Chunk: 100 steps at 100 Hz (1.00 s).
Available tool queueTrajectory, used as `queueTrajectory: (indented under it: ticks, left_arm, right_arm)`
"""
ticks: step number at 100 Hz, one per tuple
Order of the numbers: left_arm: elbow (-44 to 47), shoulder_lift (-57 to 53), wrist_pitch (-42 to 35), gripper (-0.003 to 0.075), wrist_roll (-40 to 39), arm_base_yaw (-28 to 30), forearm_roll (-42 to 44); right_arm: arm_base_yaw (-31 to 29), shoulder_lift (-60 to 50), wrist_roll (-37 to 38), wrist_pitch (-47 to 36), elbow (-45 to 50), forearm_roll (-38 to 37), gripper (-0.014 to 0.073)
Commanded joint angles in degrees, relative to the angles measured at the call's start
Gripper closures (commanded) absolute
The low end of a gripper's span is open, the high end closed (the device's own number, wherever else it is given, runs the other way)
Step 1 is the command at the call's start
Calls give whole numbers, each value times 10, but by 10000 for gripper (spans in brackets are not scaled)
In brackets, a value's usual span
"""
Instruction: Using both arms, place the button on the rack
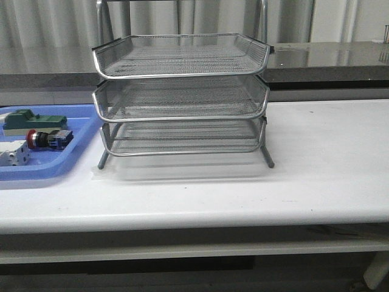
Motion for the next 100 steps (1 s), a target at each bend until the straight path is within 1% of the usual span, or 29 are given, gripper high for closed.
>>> queueTrajectory:
  ticks: [1, 18, 27, 37, 54, 63, 69, 74, 81, 93, 98, 100]
  left_arm:
    - [26, -20, -45, 741, -5, 0, 0]
    - [26, -20, -45, 741, -5, 0, 0]
    - [26, -20, -45, 741, -5, 0, 0]
    - [26, -20, -45, 741, -5, 0, 0]
    - [26, -20, -45, 741, -5, 0, 0]
    - [26, -20, -45, 741, -5, 0, 0]
    - [26, -20, -45, 741, -5, 0, 0]
    - [26, -20, -45, 741, -5, 0, 0]
    - [26, -20, -45, 741, -5, 0, 0]
    - [26, -20, -45, 741, -5, 0, 0]
    - [26, -20, -45, 741, -5, 0, 0]
    - [26, -20, -45, 741, -5, 0, 0]
  right_arm:
    - [-3, 71, 0, 21, -69, 9, 652]
    - [-3, 190, 0, 129, -154, 16, 652]
    - [-3, 248, 0, 163, -184, 27, 652]
    - [-3, 298, 0, 170, -197, 57, 652]
    - [-3, 354, 0, 170, -197, 131, 652]
    - [-3, 377, -5, 170, -197, 146, 634]
    - [-3, 392, -11, 170, -197, 151, 592]
    - [-3, 398, -11, 169, -197, 159, 532]
    - [-3, 405, -11, 168, -197, 175, 411]
    - [-3, 412, -11, 156, -197, 199, 143]
    - [-3, 415, -11, 141, -197, 215, 76]
    - [-3, 417, -11, 133, -197, 218, 61]
